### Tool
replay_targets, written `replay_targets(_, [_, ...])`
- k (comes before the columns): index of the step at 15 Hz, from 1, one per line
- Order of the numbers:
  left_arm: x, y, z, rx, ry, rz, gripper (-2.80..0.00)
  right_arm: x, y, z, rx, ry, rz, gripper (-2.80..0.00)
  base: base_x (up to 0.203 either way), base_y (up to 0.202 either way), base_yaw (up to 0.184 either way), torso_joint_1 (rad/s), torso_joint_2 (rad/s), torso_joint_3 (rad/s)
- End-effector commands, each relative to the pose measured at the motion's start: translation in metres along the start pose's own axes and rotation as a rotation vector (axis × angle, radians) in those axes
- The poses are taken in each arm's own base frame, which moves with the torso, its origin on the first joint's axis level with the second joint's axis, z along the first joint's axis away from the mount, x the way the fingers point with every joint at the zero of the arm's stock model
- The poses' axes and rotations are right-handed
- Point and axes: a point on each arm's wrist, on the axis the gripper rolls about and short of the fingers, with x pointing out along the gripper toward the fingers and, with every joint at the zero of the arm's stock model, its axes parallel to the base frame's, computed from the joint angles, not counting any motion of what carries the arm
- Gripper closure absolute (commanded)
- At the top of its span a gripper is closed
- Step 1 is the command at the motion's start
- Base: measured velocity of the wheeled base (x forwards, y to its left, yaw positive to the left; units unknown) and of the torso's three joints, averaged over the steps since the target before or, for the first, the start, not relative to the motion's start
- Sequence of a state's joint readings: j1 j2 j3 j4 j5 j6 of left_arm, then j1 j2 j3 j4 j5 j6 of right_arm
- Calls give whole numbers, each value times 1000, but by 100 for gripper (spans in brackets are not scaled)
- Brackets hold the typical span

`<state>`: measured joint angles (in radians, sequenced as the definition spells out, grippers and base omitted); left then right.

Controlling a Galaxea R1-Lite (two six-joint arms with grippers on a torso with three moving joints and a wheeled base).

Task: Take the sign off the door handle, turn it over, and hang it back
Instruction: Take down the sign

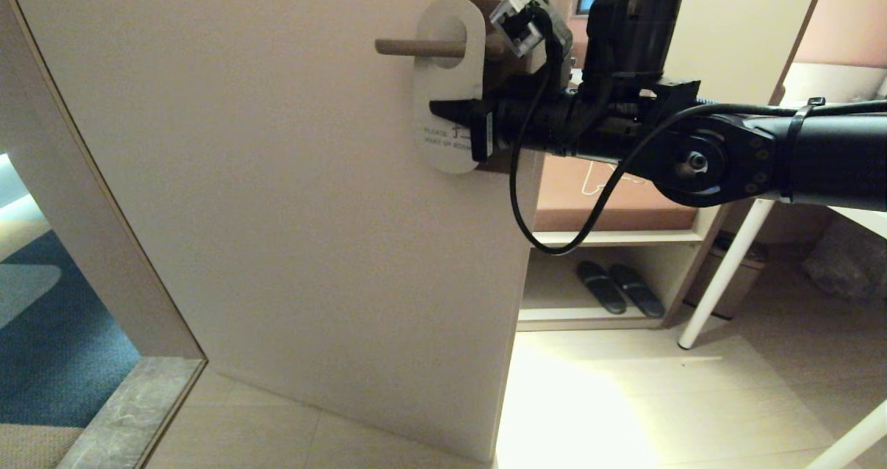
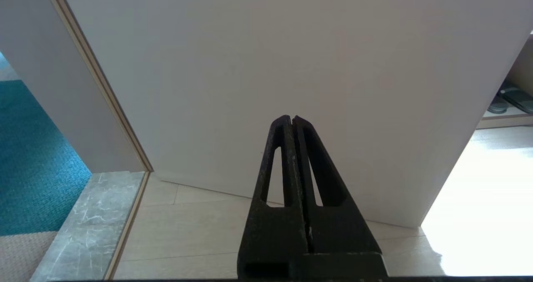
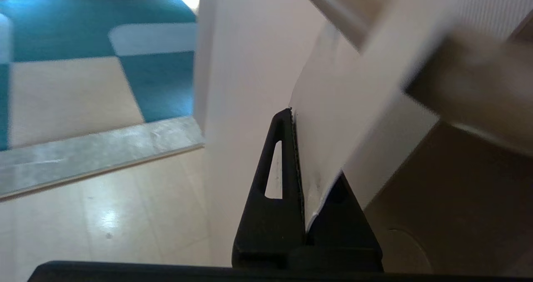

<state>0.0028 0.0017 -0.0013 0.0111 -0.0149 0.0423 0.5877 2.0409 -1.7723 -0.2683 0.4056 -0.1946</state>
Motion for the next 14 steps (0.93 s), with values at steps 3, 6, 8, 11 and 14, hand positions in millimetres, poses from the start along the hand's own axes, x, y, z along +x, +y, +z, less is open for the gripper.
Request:
replay_targets(3, [0, 0, 0, 1, 2, 0, 0, 7, 2, -9, -14, 40, -76, 0, 0, 0, 0, 0, 0, 0])
replay_targets(6, [0, 0, 0, 1, 1, 0, 0, 7, 2, -11, -11, 60, -118, 0, 0, 0, 0, 0, 0, 0])
replay_targets(8, [0, 0, 0, 0, 1, 0, 0, 7, 2, -12, -10, 63, -126, 0, 0, 0, 0, 0, 0, 0])
replay_targets(11, [0, 0, 0, 1, 2, 1, 0, 7, 1, -12, 0, 69, -148, 0, 0, 0, 0, 0, 0, 0])
replay_targets(14, [0, 0, 0, 0, 2, 0, 0, 5, 3, -7, 31, 64, -170, 0, 0, 0, 0, 0, 0, 0])
